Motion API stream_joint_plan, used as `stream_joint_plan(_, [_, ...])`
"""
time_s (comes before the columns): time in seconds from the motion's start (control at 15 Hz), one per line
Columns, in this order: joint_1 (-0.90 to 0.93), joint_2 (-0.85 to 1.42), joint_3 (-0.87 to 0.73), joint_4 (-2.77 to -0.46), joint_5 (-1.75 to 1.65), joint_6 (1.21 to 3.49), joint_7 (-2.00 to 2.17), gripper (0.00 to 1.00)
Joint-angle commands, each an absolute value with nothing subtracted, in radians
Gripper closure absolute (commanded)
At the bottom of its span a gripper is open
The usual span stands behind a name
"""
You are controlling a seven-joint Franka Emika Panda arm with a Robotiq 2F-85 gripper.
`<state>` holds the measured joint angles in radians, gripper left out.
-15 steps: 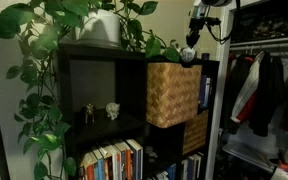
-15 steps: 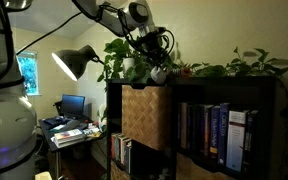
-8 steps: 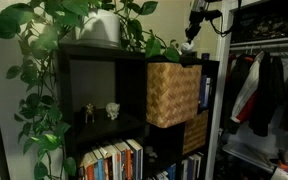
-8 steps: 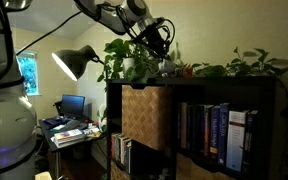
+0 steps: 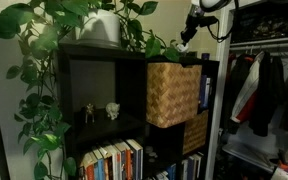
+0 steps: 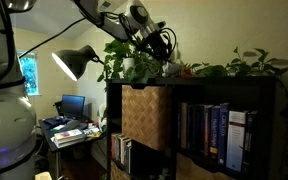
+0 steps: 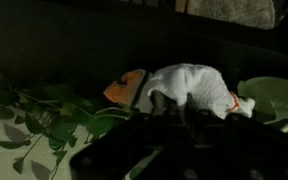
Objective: Pull out the basket, put three pairs of socks on the top of the shelf, then push the basket in
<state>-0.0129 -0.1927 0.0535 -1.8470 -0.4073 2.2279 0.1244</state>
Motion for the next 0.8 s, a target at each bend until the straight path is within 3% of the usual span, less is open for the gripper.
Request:
stream_joint_plan(0.0, [-0.033, -0.190, 0.055, -1.919, -0.456, 2.340, 0.191, 0.93])
stream_joint_plan(0.53, [-0.044, -0.167, 0.058, -1.971, -0.517, 2.471, 0.240, 0.93])
stream_joint_plan(0.6, [-0.045, -0.166, 0.060, -1.970, -0.526, 2.472, 0.245, 0.64])
stream_joint_plan(0.73, [-0.044, -0.172, 0.063, -1.971, -0.539, 2.462, 0.249, 0.57])
